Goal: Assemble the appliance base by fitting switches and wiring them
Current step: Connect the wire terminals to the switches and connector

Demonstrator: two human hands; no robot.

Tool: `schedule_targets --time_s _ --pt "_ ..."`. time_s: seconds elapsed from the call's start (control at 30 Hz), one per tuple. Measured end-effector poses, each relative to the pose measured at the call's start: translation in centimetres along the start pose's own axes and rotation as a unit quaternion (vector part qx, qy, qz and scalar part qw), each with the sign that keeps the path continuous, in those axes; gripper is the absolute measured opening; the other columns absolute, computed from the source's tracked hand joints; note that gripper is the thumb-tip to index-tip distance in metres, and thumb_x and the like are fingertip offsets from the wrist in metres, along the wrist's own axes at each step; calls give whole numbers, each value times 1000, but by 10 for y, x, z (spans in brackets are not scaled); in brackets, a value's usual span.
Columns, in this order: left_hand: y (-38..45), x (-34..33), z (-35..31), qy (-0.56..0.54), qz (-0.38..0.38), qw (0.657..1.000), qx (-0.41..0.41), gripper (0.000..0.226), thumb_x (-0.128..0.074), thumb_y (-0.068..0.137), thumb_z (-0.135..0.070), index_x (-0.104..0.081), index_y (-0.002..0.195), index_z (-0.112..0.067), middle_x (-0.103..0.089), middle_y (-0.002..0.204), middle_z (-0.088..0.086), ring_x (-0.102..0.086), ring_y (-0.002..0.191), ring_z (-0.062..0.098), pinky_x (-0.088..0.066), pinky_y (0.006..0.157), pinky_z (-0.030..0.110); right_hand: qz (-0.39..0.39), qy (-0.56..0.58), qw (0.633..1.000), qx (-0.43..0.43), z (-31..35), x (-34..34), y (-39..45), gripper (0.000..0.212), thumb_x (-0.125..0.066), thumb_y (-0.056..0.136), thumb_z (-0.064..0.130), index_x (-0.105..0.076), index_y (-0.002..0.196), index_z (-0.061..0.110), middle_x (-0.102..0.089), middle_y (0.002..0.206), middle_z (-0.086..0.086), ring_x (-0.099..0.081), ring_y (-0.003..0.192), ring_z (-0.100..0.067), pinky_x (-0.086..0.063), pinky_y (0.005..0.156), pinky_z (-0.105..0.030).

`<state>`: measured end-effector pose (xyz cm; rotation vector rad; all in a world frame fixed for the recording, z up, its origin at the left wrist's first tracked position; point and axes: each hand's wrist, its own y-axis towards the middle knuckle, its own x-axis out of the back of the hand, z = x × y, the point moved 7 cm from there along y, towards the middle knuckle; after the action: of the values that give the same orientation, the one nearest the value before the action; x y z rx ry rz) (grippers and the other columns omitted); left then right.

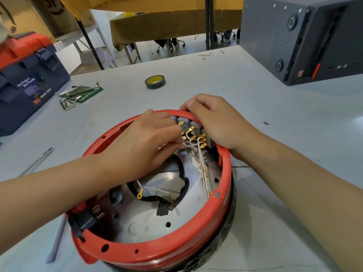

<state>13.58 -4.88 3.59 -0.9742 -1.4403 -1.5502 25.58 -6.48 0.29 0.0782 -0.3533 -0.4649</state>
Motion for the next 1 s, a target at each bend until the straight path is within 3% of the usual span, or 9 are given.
schedule_targets --time_s 0.27,0.4,0.57,0.73,0.87,1.0 --pt "0 5 -4 42 39 998 3 19 -51 88 -24 -66 84 -14 -58 71 -4 -54 71 22 -34 62 33 3 -2 1000 -4 1 0 -1 28 -42 99 30 -67 102 18 -69 97 -3 -65 91 -17 -52 89 -40" --pt "-1 3 -6 36 63 997 14 14 -58 84 -28 -65 78 -17 -56 67 -7 -54 69 20 -36 62 34 5 -6 1000 -3 2 -1 -1 29 -42 99 29 -67 103 17 -68 98 -1 -64 93 -16 -51 90 -39" --pt "1 2 -7 47 66 996 43 28 -52 84 -40 -62 71 -17 -52 70 -4 -50 70 19 -32 64 32 3 -14 1000 1 3 0 -1 28 -42 98 29 -67 103 18 -68 98 0 -63 92 -16 -51 89 -37" --pt "3 0 -6 39 61 995 75 32 -48 85 -41 -62 70 -16 -58 77 -1 -55 74 21 -34 63 35 -3 -12 1000 1 2 0 -1 27 -43 98 29 -68 100 19 -68 97 -1 -63 92 -18 -50 90 -40" --pt "3 -1 -4 26 65 993 93 35 -47 84 -43 -63 70 -16 -56 71 -3 -51 71 20 -33 63 34 -2 -11 1000 1 2 0 -1 27 -43 98 29 -68 101 18 -68 97 -1 -63 93 -18 -50 90 -40" --pt "2 -3 -2 24 64 991 113 26 -58 82 -36 -69 71 -16 -57 71 -1 -52 71 19 -32 64 33 -1 -11 1000 0 3 0 -2 28 -43 98 29 -68 102 17 -68 99 -1 -63 94 -18 -50 92 -41"
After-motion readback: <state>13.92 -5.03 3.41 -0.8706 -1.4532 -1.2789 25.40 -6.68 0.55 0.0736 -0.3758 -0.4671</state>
